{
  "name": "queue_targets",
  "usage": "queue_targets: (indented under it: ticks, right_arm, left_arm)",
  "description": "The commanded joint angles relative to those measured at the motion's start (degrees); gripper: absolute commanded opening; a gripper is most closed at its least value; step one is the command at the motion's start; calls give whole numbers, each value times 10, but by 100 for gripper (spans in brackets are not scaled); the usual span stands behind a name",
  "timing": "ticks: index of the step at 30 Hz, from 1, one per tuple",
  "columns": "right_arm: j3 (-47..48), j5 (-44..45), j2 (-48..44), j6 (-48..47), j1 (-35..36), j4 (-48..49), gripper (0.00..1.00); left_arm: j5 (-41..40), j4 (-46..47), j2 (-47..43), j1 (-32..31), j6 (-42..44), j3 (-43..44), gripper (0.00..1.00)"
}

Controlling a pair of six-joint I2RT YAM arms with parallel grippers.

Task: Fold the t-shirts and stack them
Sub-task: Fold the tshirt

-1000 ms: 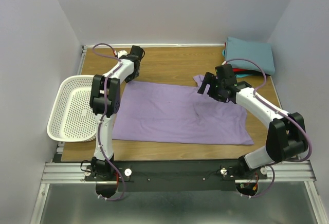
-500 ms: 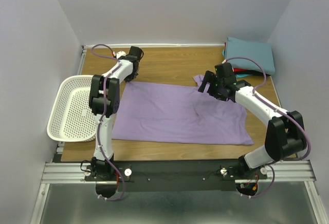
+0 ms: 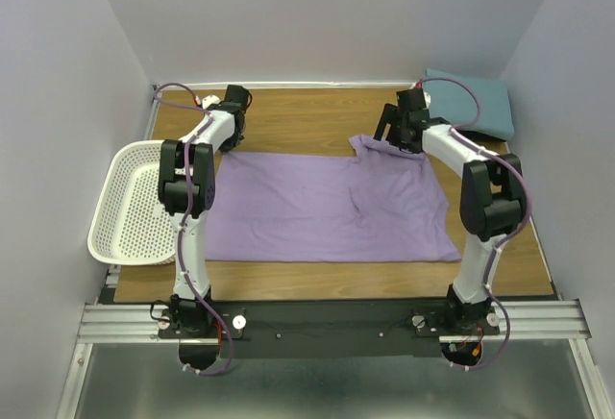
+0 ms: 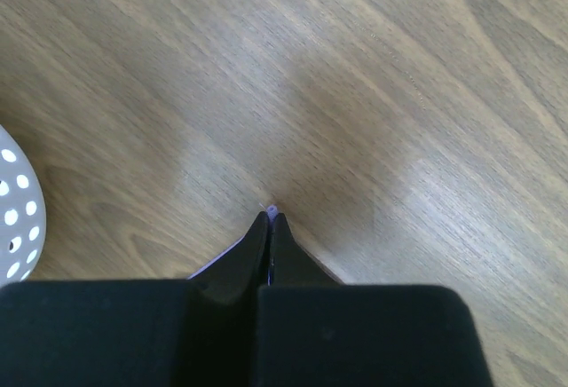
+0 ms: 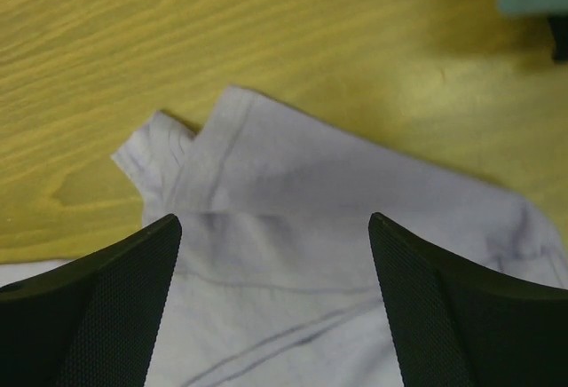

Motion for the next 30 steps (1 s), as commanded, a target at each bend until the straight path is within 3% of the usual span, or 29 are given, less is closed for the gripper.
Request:
queue_targets:
  ticks: [1, 10, 24, 27, 30]
  right_arm:
    - [69, -16, 58, -57, 3, 34, 90]
    - [115, -1, 122, -57, 10, 33, 78]
    - [141, 99, 175, -20, 28, 33, 75]
    - [145, 108, 180, -14, 28, 33, 66]
    - [136, 115, 173, -7, 28, 34, 66]
  left_arm:
    - [-18, -2, -12, 6, 15, -7, 0]
    - [-12, 9, -17, 7, 16, -15, 0]
    - [-5, 21, -17, 7, 19, -29, 0]
    - [-4, 20, -16, 7, 19, -29, 0]
    - [-5, 20, -17, 7, 20, -30, 0]
